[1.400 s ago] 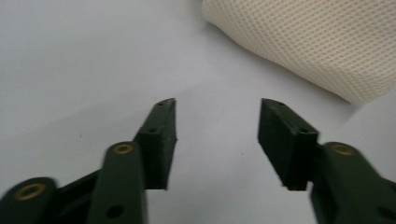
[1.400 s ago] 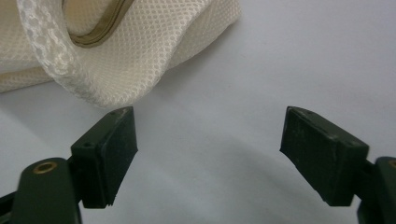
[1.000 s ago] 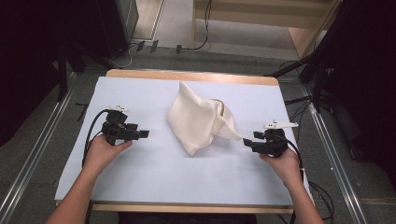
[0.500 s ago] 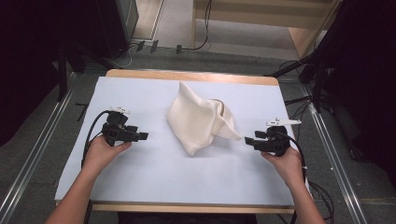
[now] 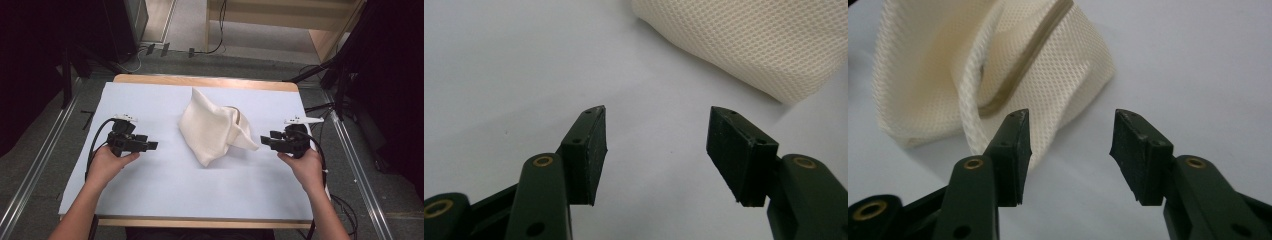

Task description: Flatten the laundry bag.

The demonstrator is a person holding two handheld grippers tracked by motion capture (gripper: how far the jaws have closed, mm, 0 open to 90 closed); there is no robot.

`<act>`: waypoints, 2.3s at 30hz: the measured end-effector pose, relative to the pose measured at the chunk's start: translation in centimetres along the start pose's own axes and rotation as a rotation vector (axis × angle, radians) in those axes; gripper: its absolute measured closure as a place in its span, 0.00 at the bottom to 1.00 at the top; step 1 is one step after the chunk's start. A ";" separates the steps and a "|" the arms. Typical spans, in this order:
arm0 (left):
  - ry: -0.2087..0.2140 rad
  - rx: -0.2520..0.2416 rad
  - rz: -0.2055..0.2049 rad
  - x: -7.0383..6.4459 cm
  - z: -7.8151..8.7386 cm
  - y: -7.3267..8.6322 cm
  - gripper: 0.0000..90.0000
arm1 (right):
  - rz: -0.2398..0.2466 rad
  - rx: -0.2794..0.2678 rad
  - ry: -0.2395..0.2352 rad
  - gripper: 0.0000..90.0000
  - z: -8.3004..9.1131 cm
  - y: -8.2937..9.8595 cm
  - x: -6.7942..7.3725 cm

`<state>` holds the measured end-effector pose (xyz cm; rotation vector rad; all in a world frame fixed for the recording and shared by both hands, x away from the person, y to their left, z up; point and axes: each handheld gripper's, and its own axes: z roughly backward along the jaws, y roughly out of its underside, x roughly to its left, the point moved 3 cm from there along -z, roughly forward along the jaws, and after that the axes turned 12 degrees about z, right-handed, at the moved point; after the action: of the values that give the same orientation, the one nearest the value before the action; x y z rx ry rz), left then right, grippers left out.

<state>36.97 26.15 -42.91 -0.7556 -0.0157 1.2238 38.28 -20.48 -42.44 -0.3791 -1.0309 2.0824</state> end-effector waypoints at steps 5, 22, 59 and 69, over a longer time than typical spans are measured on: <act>-0.003 -0.003 0.008 0.2 0.1 0.1 0.47 | 0.008 0.010 -0.014 0.61 -0.7 -1.5 0.6; 0.007 -0.008 0.028 0.3 0.6 0.4 0.48 | 0.051 0.025 -0.102 0.98 -3.7 -5.7 2.2; -0.014 -0.078 0.137 3.4 3.7 1.7 0.47 | 0.222 0.014 -0.299 1.00 -7.5 -7.7 12.5; -0.012 -0.093 0.157 3.9 4.3 1.7 0.49 | 0.252 0.056 -0.350 1.00 -8.0 -6.2 14.7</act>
<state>35.31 31.92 -42.06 -0.8427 -0.0234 1.3843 36.11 -2.73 -41.67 -0.1206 -1.1703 2.4586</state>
